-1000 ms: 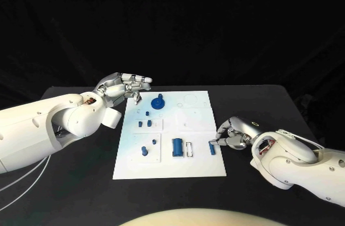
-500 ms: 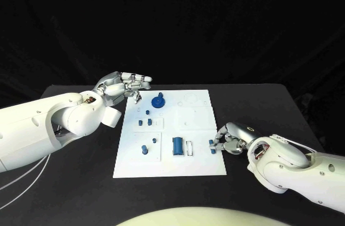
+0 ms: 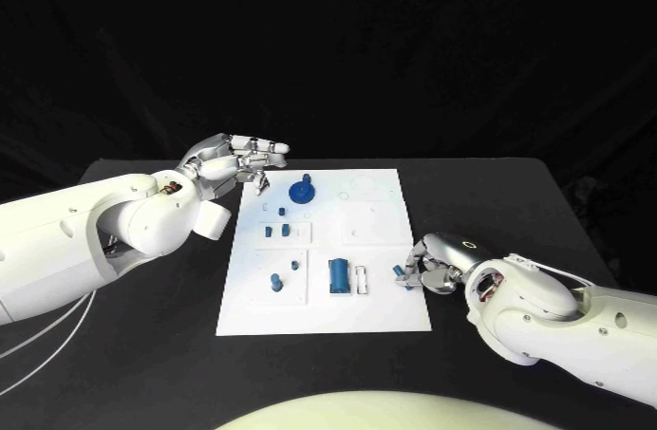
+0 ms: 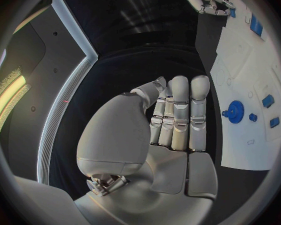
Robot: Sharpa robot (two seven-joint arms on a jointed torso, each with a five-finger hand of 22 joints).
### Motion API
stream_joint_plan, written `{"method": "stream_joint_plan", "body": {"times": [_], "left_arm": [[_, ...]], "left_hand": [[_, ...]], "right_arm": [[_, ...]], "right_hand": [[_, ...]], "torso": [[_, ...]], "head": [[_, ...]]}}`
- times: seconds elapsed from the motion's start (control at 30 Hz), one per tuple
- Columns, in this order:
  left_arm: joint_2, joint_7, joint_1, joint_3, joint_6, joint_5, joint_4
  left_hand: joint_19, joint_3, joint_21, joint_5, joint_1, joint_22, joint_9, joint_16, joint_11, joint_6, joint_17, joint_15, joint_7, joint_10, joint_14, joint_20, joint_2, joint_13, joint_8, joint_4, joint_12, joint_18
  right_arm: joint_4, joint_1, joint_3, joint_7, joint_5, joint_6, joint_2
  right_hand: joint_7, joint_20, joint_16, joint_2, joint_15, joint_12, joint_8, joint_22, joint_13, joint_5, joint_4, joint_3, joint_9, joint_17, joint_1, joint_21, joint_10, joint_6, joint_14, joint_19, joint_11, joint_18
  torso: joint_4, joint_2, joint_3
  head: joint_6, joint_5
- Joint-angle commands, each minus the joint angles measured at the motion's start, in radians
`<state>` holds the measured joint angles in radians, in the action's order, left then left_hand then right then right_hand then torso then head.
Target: Assemble the parts on the task board
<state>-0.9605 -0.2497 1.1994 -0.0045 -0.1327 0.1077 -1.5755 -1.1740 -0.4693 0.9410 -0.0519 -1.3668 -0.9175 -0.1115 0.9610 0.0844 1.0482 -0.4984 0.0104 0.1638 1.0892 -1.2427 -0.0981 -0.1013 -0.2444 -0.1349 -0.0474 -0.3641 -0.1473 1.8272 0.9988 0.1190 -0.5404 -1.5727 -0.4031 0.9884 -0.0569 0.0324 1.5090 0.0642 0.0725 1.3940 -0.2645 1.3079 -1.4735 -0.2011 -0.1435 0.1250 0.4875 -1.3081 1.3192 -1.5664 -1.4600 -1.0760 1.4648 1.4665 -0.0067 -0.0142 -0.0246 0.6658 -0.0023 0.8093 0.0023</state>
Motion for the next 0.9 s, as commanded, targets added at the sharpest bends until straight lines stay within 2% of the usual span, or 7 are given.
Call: {"method": "stream_joint_plan", "body": {"times": [0.03, 0.33, 0.47, 0.63, 0.77, 0.83, 0.9], "left_arm": [[0.0, -0.004, 0.001, 0.0, 0.018, 0.003, -0.003], [-0.002, -0.003, 0.001, 0.0, 0.018, 0.003, -0.004], [-0.003, -0.003, 0.001, 0.0, 0.017, 0.004, -0.004], [-0.003, -0.002, 0.001, 0.0, 0.016, 0.0, -0.005], [-0.003, -0.002, 0.001, 0.0, 0.015, -0.001, -0.005], [-0.003, -0.002, 0.001, 0.0, 0.015, -0.001, -0.005], [-0.002, -0.002, 0.001, 0.0, 0.014, -0.001, -0.004]], "left_hand": [[0.005, 0.001, -0.004, -0.004, 0.0, 0.001, 0.0, 0.002, 0.002, -0.008, 0.002, -0.003, 0.003, -0.007, 0.007, 0.001, 0.005, -0.001, -0.004, -0.003, -0.007, -0.012], [0.004, 0.002, -0.005, -0.004, -0.001, 0.002, 0.0, 0.002, 0.003, -0.009, 0.003, -0.002, 0.003, -0.009, 0.007, 0.001, 0.007, -0.002, -0.006, -0.005, -0.011, -0.012], [0.004, 0.002, -0.005, -0.004, -0.001, 0.002, 0.0, 0.002, 0.003, -0.009, 0.003, -0.002, 0.003, -0.009, 0.007, 0.001, 0.007, -0.002, -0.006, -0.005, -0.011, -0.012], [0.004, 0.002, -0.005, -0.004, -0.001, 0.002, 0.0, 0.002, 0.003, -0.009, 0.003, -0.002, 0.003, -0.009, 0.007, 0.001, 0.007, -0.002, -0.006, -0.005, -0.011, -0.012], [0.004, 0.002, -0.005, -0.004, -0.001, 0.002, 0.0, 0.002, 0.003, -0.009, 0.003, -0.002, 0.003, -0.009, 0.007, 0.001, 0.007, -0.002, -0.006, -0.005, -0.011, -0.012], [0.004, 0.002, -0.005, -0.004, -0.001, 0.002, 0.0, 0.002, 0.003, -0.009, 0.003, -0.002, 0.003, -0.009, 0.007, 0.001, 0.007, -0.002, -0.006, -0.005, -0.011, -0.012], [0.004, 0.002, -0.005, -0.004, -0.001, 0.002, 0.0, 0.002, 0.003, -0.009, 0.003, -0.002, 0.003, -0.009, 0.007, 0.001, 0.007, -0.002, -0.006, -0.005, -0.011, -0.012]], "right_arm": [[-0.009, -0.013, 0.006, -0.031, -0.096, 0.079, -0.01], [-0.016, -0.018, 0.007, -0.043, -0.209, 0.126, -0.032], [-0.019, -0.019, 0.007, -0.047, -0.246, 0.148, -0.039], [-0.024, -0.019, 0.007, -0.05, -0.271, 0.173, -0.046], [-0.028, -0.019, 0.007, -0.052, -0.28, 0.188, -0.05], [-0.028, -0.019, 0.007, -0.053, -0.281, 0.188, -0.051], [-0.028, -0.019, 0.007, -0.053, -0.276, 0.182, -0.052]], "right_hand": [[-0.002, 0.007, 0.0, -0.017, 0.002, -0.008, 0.009, 0.263, 0.028, 0.003, -0.002, 0.002, -0.005, -0.171, 0.0, -0.004, -0.018, -0.006, 0.087, 0.104, -0.007, 0.014], [-0.014, 0.01, -0.009, -0.06, -0.004, -0.036, 0.028, 0.257, 0.044, -0.001, 0.01, 0.003, -0.015, -0.158, 0.013, 0.016, -0.001, 0.009, 0.084, 0.095, 0.003, 0.01], [-0.017, 0.013, -0.01, -0.07, -0.007, -0.044, 0.037, 0.255, 0.048, -0.04, 0.023, -0.014, -0.02, -0.158, 0.037, 0.022, 0.006, 0.012, 0.083, 0.093, 0.005, 0.009], [-0.018, 0.015, -0.009, -0.076, -0.008, -0.05, 0.046, 0.254, 0.05, -0.089, 0.04, -0.041, -0.028, -0.16, 0.069, 0.025, 0.011, 0.01, 0.084, 0.091, 0.006, 0.008], [-0.018, 0.015, -0.007, -0.078, -0.008, -0.052, 0.05, 0.254, 0.051, -0.1, 0.046, -0.053, -0.031, -0.163, 0.08, 0.025, 0.013, 0.008, 0.084, 0.091, 0.006, 0.008], [-0.016, 0.015, -0.006, -0.072, -0.007, -0.049, 0.05, 0.255, 0.048, -0.117, 0.05, -0.067, -0.032, -0.164, 0.09, 0.023, 0.011, 0.002, 0.084, 0.092, 0.004, 0.008], [-0.011, 0.013, -0.006, -0.059, -0.004, -0.044, 0.049, 0.256, 0.045, -0.114, 0.058, -0.093, -0.034, -0.165, 0.11, 0.019, 0.008, -0.008, 0.085, 0.094, -0.001, 0.009]], "torso": [[-0.0003, 0.001, 0.0005], [-0.0001, 0.0, -0.0001], [0.0001, 0.0, 0.0005], [0.0002, 0.0, -0.0002], [0.0008, 0.0, 0.0003], [0.0011, 0.0, 0.0002], [0.0006, -0.001, 0.0004]], "head": [[0.002, 0.0], [0.006, -0.001], [0.007, -0.001], [0.009, 0.0], [0.009, 0.0], [0.009, 0.0], [0.008, 0.001]]}}
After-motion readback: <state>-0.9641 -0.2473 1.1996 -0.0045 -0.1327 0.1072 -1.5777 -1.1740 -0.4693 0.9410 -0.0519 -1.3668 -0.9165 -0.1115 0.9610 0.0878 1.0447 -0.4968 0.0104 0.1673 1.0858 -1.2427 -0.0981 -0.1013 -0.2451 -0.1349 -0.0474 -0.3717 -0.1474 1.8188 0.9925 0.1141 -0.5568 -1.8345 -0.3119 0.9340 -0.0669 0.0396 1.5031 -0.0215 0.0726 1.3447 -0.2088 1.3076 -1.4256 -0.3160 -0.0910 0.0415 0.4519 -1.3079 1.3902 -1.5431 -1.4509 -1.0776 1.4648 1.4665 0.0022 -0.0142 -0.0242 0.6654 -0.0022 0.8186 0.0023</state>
